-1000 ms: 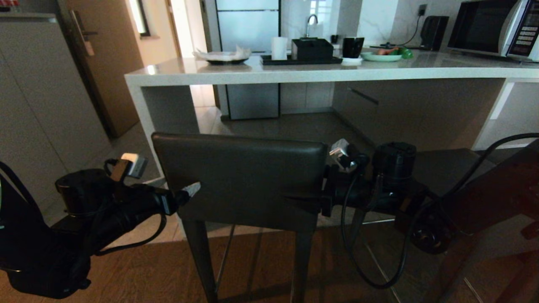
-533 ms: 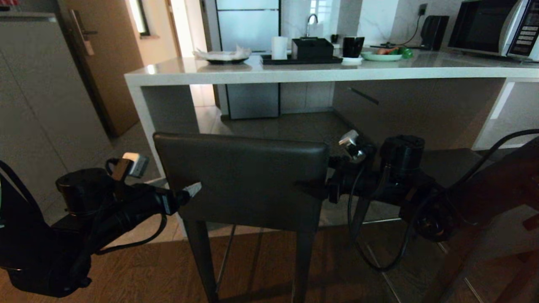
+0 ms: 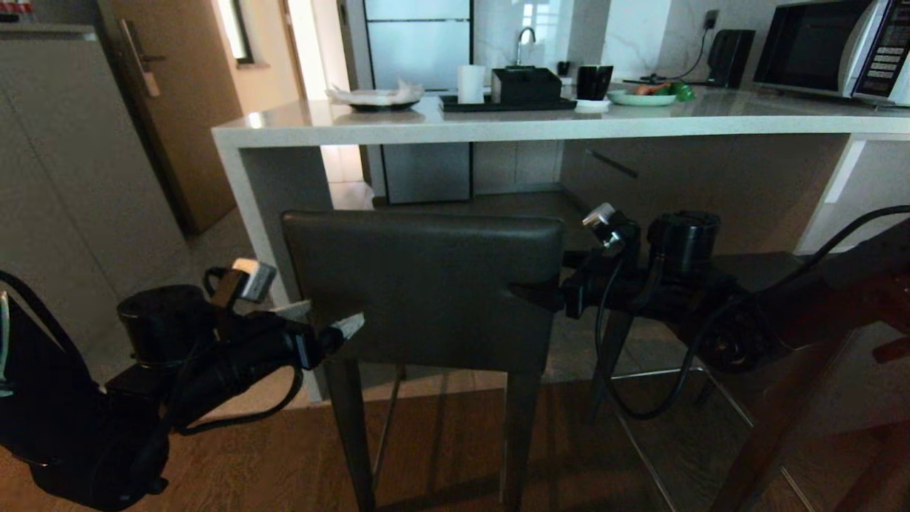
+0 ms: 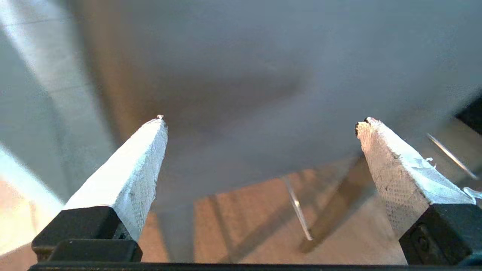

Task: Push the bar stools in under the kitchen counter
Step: Push the gray chair back under the dining table

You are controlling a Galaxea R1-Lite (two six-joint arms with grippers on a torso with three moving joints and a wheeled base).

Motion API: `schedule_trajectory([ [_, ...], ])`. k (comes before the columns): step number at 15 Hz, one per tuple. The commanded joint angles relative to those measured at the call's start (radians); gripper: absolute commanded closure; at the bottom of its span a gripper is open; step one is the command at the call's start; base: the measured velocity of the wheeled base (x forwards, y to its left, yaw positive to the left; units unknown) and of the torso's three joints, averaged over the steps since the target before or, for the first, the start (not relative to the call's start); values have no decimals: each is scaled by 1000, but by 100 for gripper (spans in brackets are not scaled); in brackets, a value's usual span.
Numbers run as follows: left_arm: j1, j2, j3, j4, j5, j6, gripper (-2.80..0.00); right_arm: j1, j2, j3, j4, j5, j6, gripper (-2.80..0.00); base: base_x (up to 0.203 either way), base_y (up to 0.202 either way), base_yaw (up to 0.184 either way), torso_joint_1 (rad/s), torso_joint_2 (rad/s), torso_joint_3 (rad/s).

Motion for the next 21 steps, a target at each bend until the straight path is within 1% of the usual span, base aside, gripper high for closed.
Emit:
schedule_trajectory([
  [1, -16, -7, 2, -8, -2, -1, -280, -2, 24, -17, -1, -12, -3, -280, 0, 0, 0, 0, 0, 0],
  [3, -12, -13, 5, -8, -2, -1, -280, 6, 10, -5, -5, -12, -4, -280, 0, 0, 0, 0, 0, 0],
  [4, 1, -15, 6, -8, -1, -1, -280, 10, -4, 15, -6, -11, -6, -280, 0, 0, 0, 0, 0, 0],
  [7, 80, -30, 3, -8, -9, -2, -280, 28, -43, 96, -21, -9, -30, -280, 0, 0, 0, 0, 0, 0],
  [9, 125, -40, 0, -7, -17, -2, -280, 50, -66, 150, -53, -9, -32, -280, 0, 0, 0, 0, 0, 0],
  [10, 141, -40, -3, -5, -30, -2, -280, 62, -82, 178, -61, -9, -32, -280, 0, 0, 0, 0, 0, 0],
  [11, 147, -33, -3, -5, -57, -2, -280, 69, -96, 203, -68, -9, -32, -280, 0, 0, 0, 0, 0, 0],
  [13, 147, 1, -21, -7, -102, -2, -280, 74, -120, 234, -80, -10, -30, -280, 0, 0, 0, 0, 0, 0],
  [15, 146, 48, -87, -9, -138, 0, -280, 74, -150, 263, -79, -18, -29, -280, 0, 0, 0, 0, 0, 0],
  [17, 147, 85, -158, -10, -212, 0, -280, 75, -170, 283, -79, -30, -27, -280, 0, 0, 0, 0, 0, 0],
  [18, 146, 101, -186, -10, -234, -1, -280, 79, -177, 296, -79, -30, -26, -280, 0, 0, 0, 0, 0, 0],
  [21, 146, 146, -219, -10, -242, 1, -280, 97, -189, 311, -81, -33, -24, -280, 0, 0, 0, 0, 0, 0],
])
